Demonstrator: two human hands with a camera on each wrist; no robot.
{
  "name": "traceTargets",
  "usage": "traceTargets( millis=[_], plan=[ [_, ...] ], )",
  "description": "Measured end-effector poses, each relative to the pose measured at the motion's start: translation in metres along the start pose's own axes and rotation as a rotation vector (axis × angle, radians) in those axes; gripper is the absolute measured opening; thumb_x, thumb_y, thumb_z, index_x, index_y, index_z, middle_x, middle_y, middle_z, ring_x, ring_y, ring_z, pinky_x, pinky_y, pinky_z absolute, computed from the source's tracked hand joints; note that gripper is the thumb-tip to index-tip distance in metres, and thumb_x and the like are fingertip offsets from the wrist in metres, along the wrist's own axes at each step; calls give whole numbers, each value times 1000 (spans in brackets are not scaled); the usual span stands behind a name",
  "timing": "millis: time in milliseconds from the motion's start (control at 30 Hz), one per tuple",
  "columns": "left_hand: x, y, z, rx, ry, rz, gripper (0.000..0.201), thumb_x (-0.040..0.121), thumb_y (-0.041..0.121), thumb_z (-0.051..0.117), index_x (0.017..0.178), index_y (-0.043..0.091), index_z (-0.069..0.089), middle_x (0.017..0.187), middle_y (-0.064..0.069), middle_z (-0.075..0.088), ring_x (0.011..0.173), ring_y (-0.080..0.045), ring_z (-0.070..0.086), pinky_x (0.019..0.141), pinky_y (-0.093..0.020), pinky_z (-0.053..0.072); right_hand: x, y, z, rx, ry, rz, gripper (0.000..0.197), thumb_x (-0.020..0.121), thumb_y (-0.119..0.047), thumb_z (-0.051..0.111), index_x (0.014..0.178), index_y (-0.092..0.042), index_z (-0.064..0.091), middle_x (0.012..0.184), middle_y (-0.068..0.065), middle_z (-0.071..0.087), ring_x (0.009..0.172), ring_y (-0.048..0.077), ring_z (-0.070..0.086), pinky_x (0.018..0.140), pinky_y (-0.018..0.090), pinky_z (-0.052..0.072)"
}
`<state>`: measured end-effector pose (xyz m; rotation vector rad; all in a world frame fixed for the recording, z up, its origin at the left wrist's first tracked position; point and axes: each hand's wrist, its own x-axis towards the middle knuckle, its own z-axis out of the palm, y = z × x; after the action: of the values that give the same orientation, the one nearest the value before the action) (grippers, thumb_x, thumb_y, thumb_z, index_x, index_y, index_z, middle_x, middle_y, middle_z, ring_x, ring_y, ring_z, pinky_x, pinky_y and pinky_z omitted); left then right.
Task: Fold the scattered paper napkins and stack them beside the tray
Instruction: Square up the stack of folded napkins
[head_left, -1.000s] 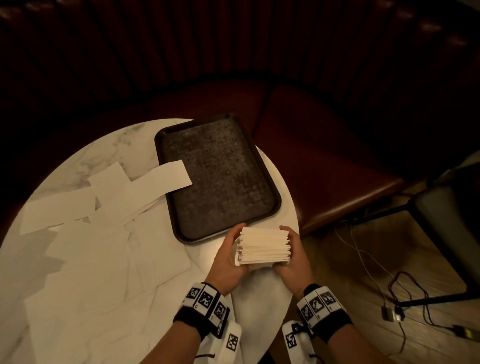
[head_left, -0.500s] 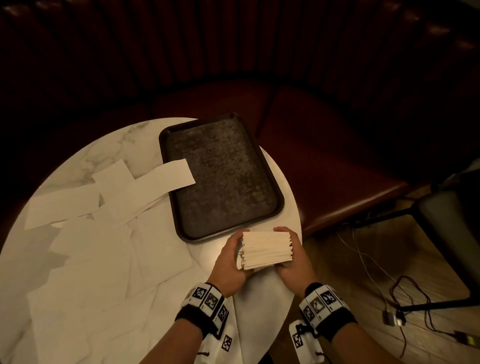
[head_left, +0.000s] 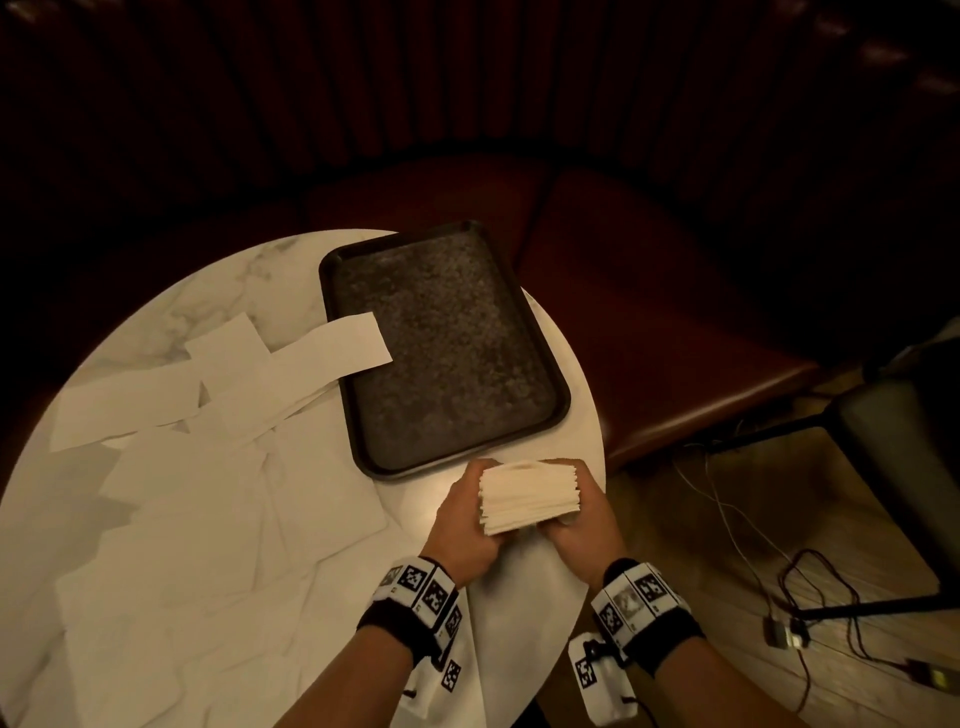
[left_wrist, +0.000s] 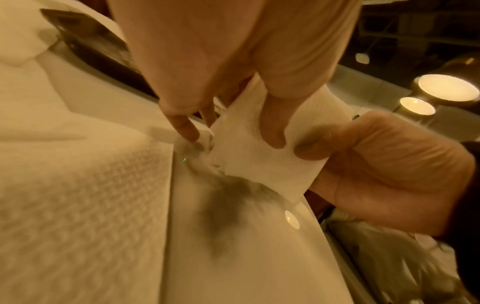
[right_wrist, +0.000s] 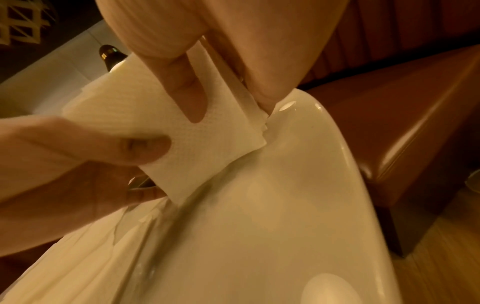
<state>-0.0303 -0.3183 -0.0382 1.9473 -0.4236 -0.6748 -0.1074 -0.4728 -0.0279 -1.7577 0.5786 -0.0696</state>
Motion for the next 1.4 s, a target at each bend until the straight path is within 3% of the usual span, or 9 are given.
traceTargets(
  millis=[133,233,367,500,633,767,1000,1200,1400],
  plan=[
    [-2,0,-7,-75,43,-34,47,70,21,87,105,31,56,102,12,70,96,0,66,83,-18,52,-3,-7,-5,19,0,38,41,77,-1,74,102,-26,55,103,-4,67,96,-2,63,81,14,50],
    [-2,11,-11,-182,-16,-112,40,82,26,78,115,31,55,110,13,69,101,-1,66,88,-21,53,-3,-17,-14,114,-17,128,45,78,-1,71,112,-26,52,107,-4,66,101,10,64,87,32,55],
    [2,12,-1,-141,-68,-279,61,81,66,60,123,22,53,119,6,67,110,-12,64,98,-37,51,10,-23,-16,-144,-94,250,52,86,-14,65,133,-18,43,113,-7,58,104,14,56,89,28,45],
    [1,21,12,153,67,-397,41,95,39,54,124,10,52,119,-4,61,112,-23,58,85,-25,41,17,-16,-8,-545,-72,298,57,87,-24,59,139,-11,40,134,11,44,124,29,45,103,34,38],
    [-3,28,19,109,219,-430,54,90,27,57,135,1,42,130,-14,49,120,-29,47,103,-38,41,16,-26,-11,-397,103,401,64,92,-23,55,148,-8,27,149,13,35,135,32,37,111,38,31],
    [-6,41,33,-23,111,-437,65,93,18,55,149,4,25,144,-10,46,129,-26,48,108,-30,39,16,-39,-3,-132,102,544,61,93,-30,49,147,-12,30,149,12,39,134,32,38,113,43,30],
    [-12,60,34,-100,111,-483,74,94,18,52,155,8,10,146,-7,48,130,-20,50,109,-28,39,10,-44,5,-190,94,527,66,93,-28,51,151,-15,21,150,14,37,135,34,38,111,40,32],
    [-44,31,-14,-24,61,-422,61,94,23,54,150,15,30,148,-5,44,134,-18,45,108,-21,34,-1,-38,1,-322,74,465,68,93,-23,56,151,-18,19,148,17,39,131,39,41,109,47,33],
    [-129,-38,-112,189,238,-305,22,91,13,58,105,29,55,113,6,62,92,-1,57,78,0,37,-33,-39,18,-596,72,232,56,76,-7,75,127,-11,54,138,19,47,123,40,45,107,51,36]
  ],
)
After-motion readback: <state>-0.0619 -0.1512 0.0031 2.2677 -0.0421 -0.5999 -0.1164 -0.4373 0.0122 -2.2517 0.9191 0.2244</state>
